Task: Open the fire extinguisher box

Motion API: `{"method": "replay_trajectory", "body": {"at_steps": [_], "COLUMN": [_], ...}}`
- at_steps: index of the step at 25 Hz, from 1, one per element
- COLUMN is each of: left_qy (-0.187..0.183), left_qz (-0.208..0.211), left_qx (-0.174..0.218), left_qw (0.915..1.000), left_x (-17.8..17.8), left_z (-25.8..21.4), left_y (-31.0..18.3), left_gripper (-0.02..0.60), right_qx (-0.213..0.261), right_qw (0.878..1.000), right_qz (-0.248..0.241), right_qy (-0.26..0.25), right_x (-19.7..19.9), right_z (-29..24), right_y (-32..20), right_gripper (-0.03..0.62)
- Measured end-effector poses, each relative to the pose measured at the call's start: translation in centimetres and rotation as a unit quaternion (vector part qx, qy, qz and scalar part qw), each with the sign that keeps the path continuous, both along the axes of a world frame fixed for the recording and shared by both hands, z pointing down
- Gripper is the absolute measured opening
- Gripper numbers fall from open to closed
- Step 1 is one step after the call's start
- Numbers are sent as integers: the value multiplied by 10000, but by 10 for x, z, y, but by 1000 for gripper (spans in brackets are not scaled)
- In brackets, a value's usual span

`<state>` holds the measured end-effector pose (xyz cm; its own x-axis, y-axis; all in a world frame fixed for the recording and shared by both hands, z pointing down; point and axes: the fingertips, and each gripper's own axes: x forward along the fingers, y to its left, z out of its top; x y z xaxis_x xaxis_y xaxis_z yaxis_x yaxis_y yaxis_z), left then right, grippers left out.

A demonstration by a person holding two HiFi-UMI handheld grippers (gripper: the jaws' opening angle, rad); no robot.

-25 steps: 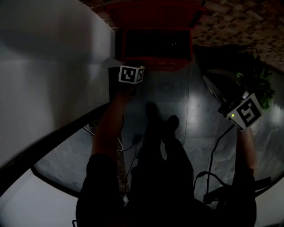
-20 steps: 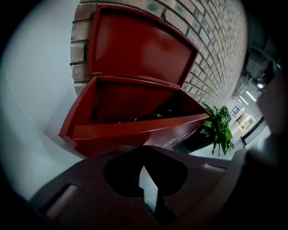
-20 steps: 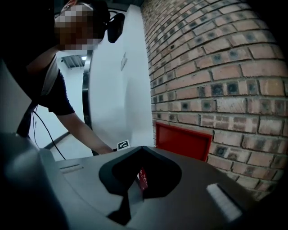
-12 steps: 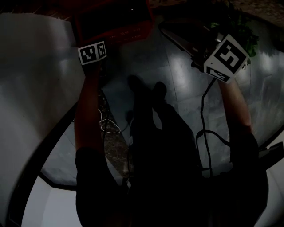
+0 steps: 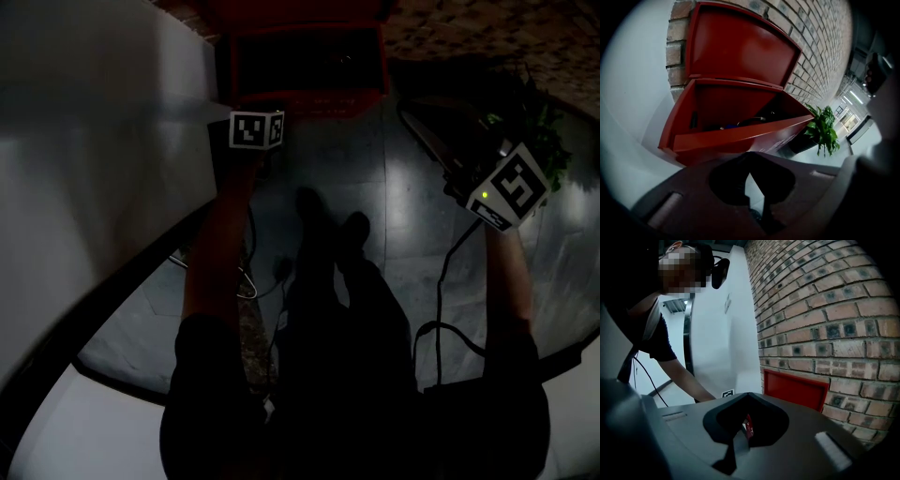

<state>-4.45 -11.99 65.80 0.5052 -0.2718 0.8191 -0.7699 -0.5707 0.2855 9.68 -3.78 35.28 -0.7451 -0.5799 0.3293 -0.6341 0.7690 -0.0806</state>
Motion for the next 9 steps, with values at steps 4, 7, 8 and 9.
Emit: {"method": "replay_trajectory", "body": {"at_steps": [4, 7, 8, 9], "left_qy": [-18, 32, 49, 67], "left_qz": [44, 53, 64, 77], "left_qx": [-14, -23, -28, -33], "left_qw": [10000, 10000, 10000, 9999], "left_x": [-3, -4, -4, -4], "left_z": [11, 16, 17, 18], "left_y": [-5, -7, -8, -8], "left_gripper": [2, 2, 2, 1], "right_qx": [-80, -138, -157, -175], "right_qw": [9999, 9999, 9999, 9998], "right_qz": [-83, -70, -63, -55], "right_qy": [48, 32, 38, 46], "right_x": [-11, -16, -17, -17], "right_z": [16, 24, 26, 29], "right_y": [-14, -19, -20, -21], "right_gripper": [0, 0, 0, 0]}}
